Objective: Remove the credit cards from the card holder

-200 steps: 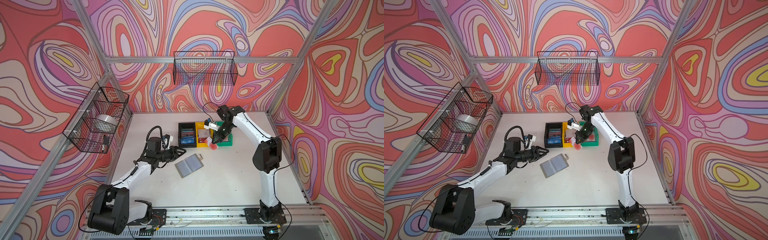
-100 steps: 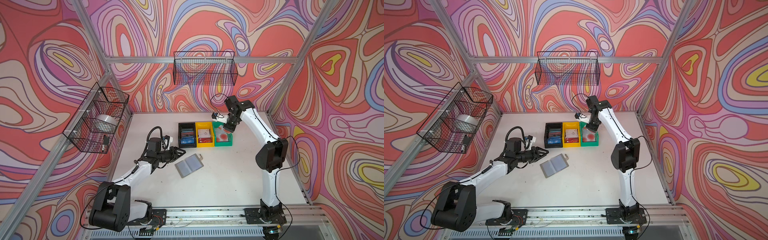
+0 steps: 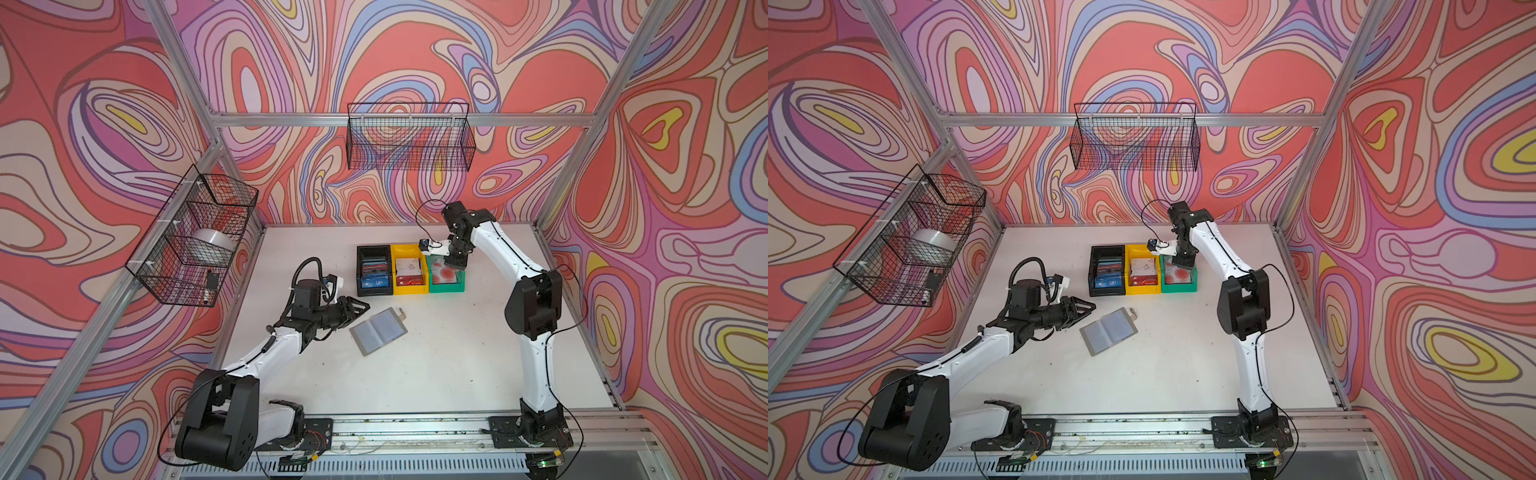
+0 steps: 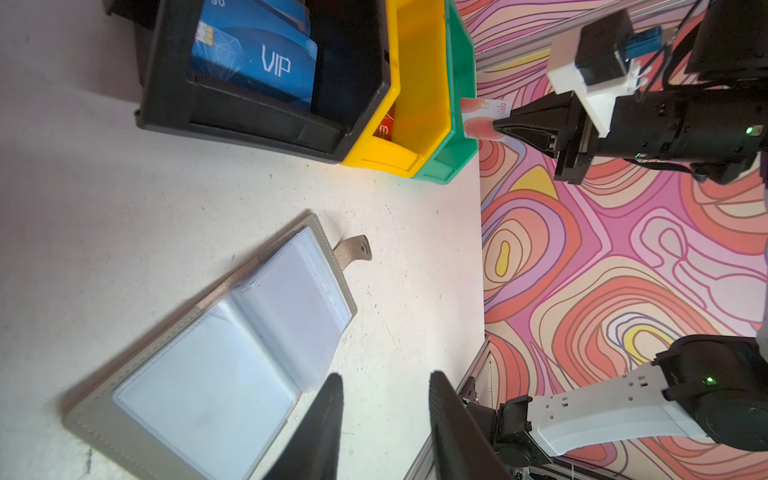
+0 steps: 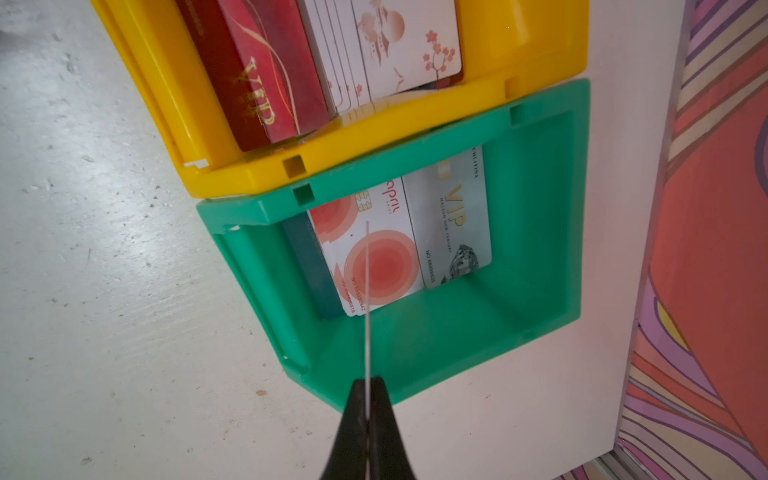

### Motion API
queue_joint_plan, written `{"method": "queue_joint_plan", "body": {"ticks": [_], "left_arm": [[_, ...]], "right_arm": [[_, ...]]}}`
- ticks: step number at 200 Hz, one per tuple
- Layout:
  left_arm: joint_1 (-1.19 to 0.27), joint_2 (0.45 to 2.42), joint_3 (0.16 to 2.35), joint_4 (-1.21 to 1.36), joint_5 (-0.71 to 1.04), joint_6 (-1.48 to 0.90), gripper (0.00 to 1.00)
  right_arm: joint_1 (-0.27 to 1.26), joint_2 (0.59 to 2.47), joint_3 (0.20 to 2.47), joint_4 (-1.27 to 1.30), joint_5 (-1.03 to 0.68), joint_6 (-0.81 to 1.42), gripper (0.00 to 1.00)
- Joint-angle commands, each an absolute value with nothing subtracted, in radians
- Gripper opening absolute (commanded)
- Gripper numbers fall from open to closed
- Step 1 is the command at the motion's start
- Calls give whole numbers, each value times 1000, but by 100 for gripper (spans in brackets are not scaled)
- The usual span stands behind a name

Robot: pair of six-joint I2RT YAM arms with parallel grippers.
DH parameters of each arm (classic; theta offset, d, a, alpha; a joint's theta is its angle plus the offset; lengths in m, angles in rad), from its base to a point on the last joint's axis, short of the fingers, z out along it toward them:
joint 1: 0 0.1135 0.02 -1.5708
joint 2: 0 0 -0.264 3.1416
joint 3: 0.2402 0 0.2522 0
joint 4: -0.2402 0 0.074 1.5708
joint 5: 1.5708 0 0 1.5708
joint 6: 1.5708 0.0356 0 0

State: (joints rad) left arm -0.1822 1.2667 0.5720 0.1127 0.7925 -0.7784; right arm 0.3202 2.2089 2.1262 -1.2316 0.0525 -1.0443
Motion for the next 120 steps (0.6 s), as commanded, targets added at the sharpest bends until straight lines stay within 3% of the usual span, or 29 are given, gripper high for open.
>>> {"method": "queue_joint_plan", "body": {"ticks": [1, 120], "left_arm": [[-178, 1282, 571, 128, 789, -776, 38], [-178, 1321, 569, 153, 788, -791, 38]], "right_arm": [[319, 2238, 2105, -1201, 79, -1076, 0], [327, 2300, 2067, -1209, 60, -1066, 0]]}}
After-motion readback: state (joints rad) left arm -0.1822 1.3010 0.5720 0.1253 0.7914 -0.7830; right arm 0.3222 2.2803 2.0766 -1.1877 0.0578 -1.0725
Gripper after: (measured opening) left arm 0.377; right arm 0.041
